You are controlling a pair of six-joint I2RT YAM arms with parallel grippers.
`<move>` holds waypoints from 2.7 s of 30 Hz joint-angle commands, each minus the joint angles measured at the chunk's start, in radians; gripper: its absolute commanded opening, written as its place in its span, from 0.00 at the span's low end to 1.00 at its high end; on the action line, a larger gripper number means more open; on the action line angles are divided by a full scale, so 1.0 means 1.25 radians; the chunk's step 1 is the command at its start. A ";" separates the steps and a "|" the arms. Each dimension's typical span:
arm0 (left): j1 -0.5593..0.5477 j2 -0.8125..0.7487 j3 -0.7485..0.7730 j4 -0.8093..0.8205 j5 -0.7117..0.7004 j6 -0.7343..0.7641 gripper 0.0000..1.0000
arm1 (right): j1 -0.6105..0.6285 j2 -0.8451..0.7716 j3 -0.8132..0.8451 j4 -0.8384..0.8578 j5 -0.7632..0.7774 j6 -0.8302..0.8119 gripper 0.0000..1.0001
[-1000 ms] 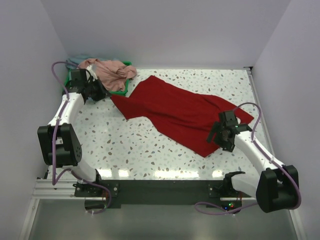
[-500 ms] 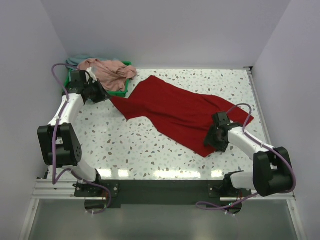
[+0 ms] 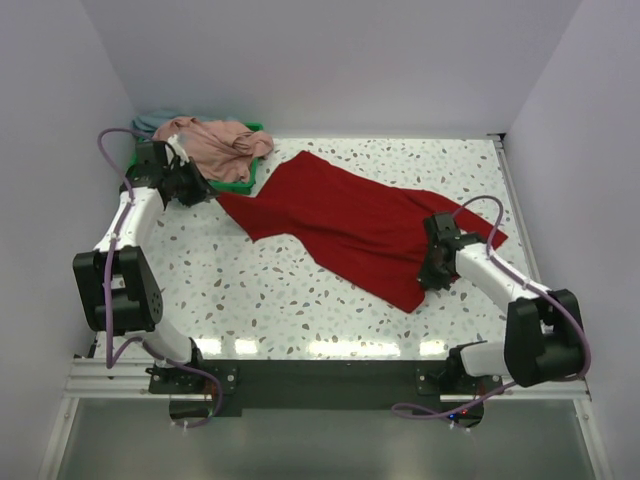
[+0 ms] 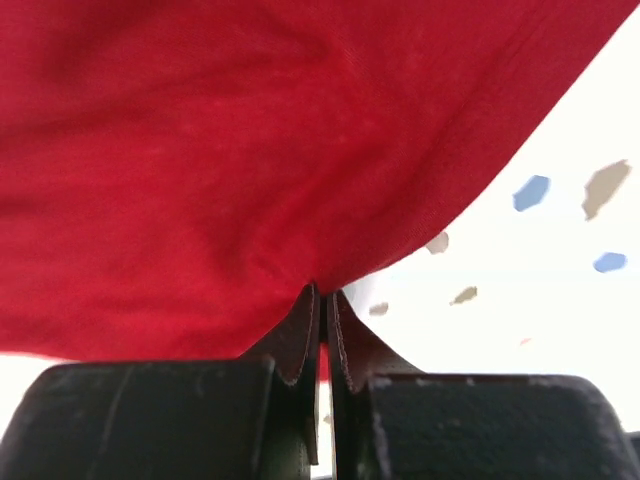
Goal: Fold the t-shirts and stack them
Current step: Flatten the tshirt out
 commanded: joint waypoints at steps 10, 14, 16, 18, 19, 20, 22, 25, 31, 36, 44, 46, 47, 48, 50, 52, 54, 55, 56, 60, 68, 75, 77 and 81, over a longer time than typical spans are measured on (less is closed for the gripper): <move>0.085 -0.061 0.055 -0.031 0.054 0.028 0.00 | 0.001 -0.201 0.294 -0.337 0.065 -0.055 0.00; 0.128 -0.097 0.054 -0.047 0.061 0.028 0.00 | 0.001 -0.218 0.401 -0.408 0.113 -0.067 0.00; 0.131 -0.106 0.050 -0.046 0.079 0.024 0.00 | 0.000 -0.206 0.476 -0.438 0.147 -0.079 0.00; 0.131 -0.113 0.050 -0.048 0.090 0.021 0.00 | 0.000 -0.185 0.539 -0.442 0.168 -0.096 0.00; 0.129 -0.116 0.047 -0.047 0.086 0.023 0.00 | 0.000 -0.176 0.553 -0.435 0.190 -0.103 0.00; 0.129 -0.117 0.042 -0.042 0.082 0.023 0.00 | -0.003 -0.167 0.561 -0.424 0.200 -0.113 0.00; 0.129 -0.105 0.034 -0.038 0.099 0.024 0.00 | -0.031 -0.128 0.546 -0.366 0.209 -0.145 0.00; 0.128 -0.057 0.026 -0.036 0.144 0.025 0.00 | -0.101 -0.059 0.497 -0.243 0.142 -0.167 0.00; 0.123 0.013 0.035 -0.035 0.135 0.048 0.00 | -0.123 0.159 0.579 -0.127 0.117 -0.200 0.33; 0.083 0.017 0.032 -0.031 0.120 0.059 0.00 | -0.108 0.165 0.616 -0.140 0.086 -0.184 0.68; 0.046 -0.001 -0.021 -0.011 0.119 0.061 0.00 | 0.027 -0.066 0.214 -0.097 0.021 -0.067 0.63; 0.037 -0.003 -0.027 -0.009 0.120 0.061 0.00 | 0.033 -0.099 0.151 -0.060 -0.004 -0.038 0.56; 0.035 -0.006 -0.028 -0.009 0.117 0.061 0.00 | 0.035 -0.114 0.129 -0.051 -0.008 -0.020 0.54; 0.034 -0.006 -0.029 -0.009 0.114 0.062 0.00 | 0.035 -0.131 0.100 -0.035 -0.011 -0.015 0.53; 0.028 -0.006 -0.031 -0.010 0.111 0.062 0.00 | 0.035 -0.134 0.083 -0.020 -0.009 -0.011 0.50; 0.025 -0.004 -0.031 -0.010 0.110 0.063 0.00 | 0.033 -0.111 0.086 -0.004 -0.007 -0.018 0.48; 0.026 -0.004 -0.032 -0.011 0.110 0.064 0.00 | 0.033 -0.070 0.092 0.018 -0.012 -0.022 0.46; 0.025 -0.004 -0.032 -0.011 0.109 0.063 0.00 | 0.035 -0.057 0.094 0.025 -0.017 -0.023 0.46; 0.025 -0.004 -0.032 -0.012 0.109 0.066 0.00 | 0.035 -0.042 0.097 0.034 -0.023 -0.025 0.45; 0.025 -0.008 -0.032 -0.016 0.105 0.071 0.00 | 0.033 0.011 0.097 0.073 -0.018 -0.027 0.42; 0.025 -0.009 -0.027 -0.021 0.094 0.074 0.00 | 0.033 0.082 0.088 0.114 -0.038 -0.025 0.39; 0.025 0.003 -0.015 -0.028 0.090 0.080 0.00 | 0.036 0.112 0.072 0.111 -0.030 -0.018 0.38; 0.026 0.006 -0.009 -0.031 0.090 0.082 0.00 | 0.036 0.115 0.067 0.110 -0.030 -0.015 0.38; 0.025 0.013 -0.006 -0.032 0.089 0.082 0.00 | 0.036 0.126 0.066 0.105 -0.031 -0.011 0.38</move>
